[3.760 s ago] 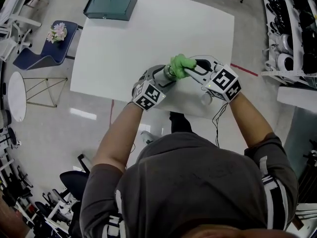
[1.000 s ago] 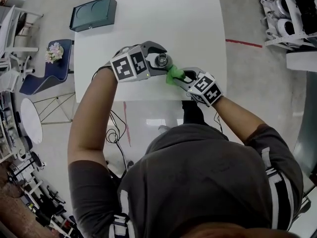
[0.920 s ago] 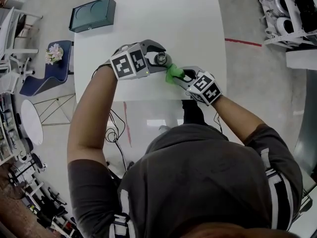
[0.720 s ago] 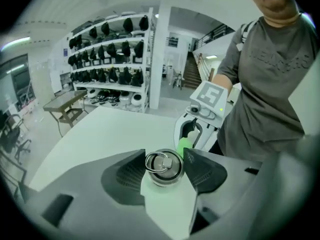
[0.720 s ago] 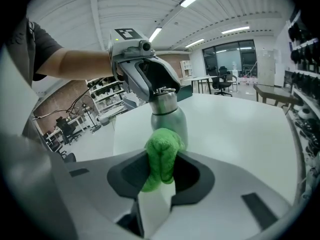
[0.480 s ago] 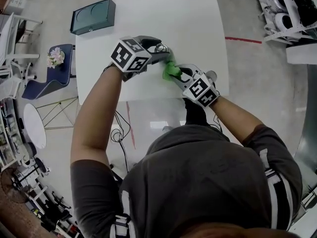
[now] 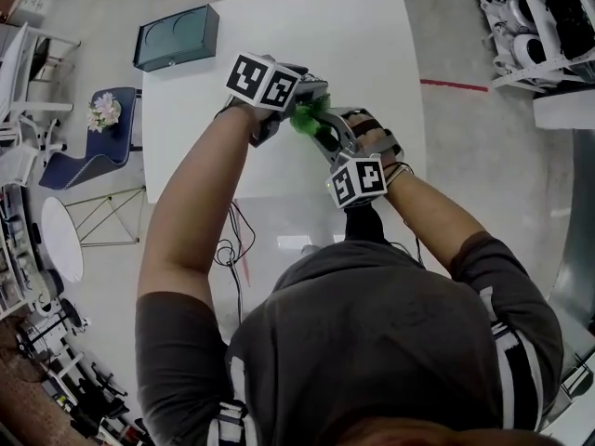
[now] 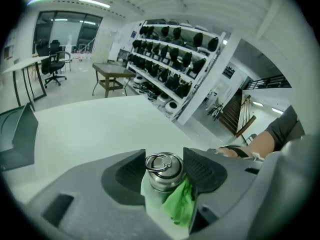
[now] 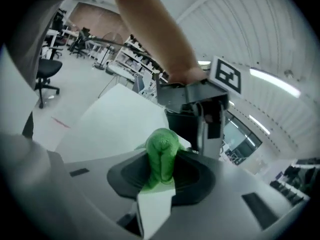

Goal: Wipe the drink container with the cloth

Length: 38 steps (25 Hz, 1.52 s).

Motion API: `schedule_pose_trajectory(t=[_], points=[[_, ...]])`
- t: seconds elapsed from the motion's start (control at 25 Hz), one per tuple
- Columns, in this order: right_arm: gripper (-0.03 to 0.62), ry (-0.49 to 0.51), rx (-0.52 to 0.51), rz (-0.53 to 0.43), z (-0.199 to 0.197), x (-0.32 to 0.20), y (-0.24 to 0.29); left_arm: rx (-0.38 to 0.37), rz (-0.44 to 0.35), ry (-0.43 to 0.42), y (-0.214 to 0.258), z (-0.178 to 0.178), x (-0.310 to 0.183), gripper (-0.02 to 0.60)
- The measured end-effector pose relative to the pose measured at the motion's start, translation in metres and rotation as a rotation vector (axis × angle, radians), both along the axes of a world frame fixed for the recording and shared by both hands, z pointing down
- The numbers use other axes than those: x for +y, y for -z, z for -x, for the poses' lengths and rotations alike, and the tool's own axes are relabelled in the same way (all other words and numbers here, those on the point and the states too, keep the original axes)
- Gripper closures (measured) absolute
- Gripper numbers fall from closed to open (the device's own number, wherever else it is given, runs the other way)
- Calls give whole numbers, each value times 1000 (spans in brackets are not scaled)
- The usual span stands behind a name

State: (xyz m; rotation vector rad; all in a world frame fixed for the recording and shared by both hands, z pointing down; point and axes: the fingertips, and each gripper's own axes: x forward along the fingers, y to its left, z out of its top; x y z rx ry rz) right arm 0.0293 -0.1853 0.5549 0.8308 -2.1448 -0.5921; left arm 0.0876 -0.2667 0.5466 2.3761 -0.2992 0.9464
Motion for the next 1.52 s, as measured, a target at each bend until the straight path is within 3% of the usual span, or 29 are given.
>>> schedule_pose_trajectory(t=[0.16, 0.32, 0.48, 0.64, 0.8, 1.0, 1.24, 1.36, 1.52], points=[[491, 60, 86, 37, 0, 15, -37, 6, 5, 3, 0, -9, -4, 353], [493, 20, 103, 213, -18, 26, -87, 3, -15, 5, 2, -7, -10, 353], [493, 12, 24, 244, -20, 26, -74, 14, 0, 19, 1, -3, -12, 353], [492, 26, -93, 145, -18, 19, -22, 27, -2, 24, 1, -6, -13, 353], [491, 48, -112, 70, -22, 0, -1, 38, 8, 25, 1, -10, -17, 353], [492, 88, -105, 125, -24, -1, -30, 55, 39, 36, -1, -10, -21, 353], [493, 122, -168, 334, -22, 13, -59, 60, 28, 29, 0, -12, -21, 353], [493, 116, -239, 394, -23, 15, -49, 58, 12, 24, 0, -15, -19, 353], [493, 113, -396, 364, -29, 8, -1, 60, 11, 17, -1, -17, -14, 353]])
